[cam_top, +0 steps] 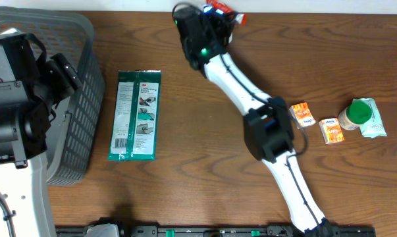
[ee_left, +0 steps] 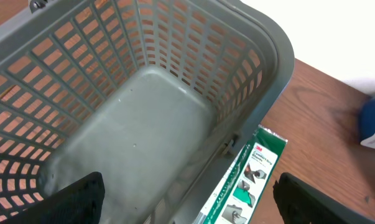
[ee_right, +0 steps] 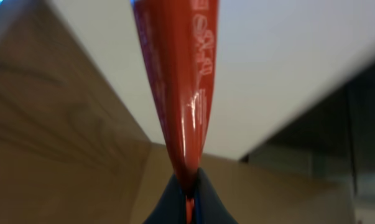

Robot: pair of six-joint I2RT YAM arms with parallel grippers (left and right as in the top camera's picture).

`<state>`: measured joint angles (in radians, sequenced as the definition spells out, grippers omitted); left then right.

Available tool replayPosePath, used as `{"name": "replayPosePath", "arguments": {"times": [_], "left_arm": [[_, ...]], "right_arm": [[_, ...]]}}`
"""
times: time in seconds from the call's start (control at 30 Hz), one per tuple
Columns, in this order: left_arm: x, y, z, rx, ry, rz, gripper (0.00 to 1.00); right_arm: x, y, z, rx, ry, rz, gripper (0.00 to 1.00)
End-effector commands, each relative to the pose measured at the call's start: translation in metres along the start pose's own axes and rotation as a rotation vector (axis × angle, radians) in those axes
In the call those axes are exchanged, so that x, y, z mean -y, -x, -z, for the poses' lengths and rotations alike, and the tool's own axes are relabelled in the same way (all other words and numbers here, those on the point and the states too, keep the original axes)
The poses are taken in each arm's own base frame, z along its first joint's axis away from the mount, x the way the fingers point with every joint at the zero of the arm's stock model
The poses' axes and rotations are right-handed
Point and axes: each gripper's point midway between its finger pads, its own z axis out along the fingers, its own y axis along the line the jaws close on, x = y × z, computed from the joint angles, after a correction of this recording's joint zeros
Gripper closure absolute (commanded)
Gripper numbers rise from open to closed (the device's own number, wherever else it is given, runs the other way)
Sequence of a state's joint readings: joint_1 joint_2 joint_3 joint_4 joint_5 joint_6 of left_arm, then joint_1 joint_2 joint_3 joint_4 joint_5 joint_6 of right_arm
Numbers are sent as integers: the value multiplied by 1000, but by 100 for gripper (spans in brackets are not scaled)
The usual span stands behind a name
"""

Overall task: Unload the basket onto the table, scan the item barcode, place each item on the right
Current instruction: 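Carry the red tube right and release it beside the Kleenex packs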

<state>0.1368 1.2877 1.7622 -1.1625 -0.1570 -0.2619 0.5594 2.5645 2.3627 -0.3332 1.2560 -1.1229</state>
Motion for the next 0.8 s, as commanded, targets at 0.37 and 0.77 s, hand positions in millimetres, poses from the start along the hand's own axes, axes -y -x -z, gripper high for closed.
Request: {"name": "replayPosePath", "arguments": {"times": [0.37, 0.77], "left_arm": [[-3, 3, 2, 10, 9, 6, 12], [-3, 3, 2, 10, 9, 6, 12]], "right_arm": [[38, -156, 113, -109, 903, -714, 99], [-40, -255, 70, -602, 1087, -672, 99]]}}
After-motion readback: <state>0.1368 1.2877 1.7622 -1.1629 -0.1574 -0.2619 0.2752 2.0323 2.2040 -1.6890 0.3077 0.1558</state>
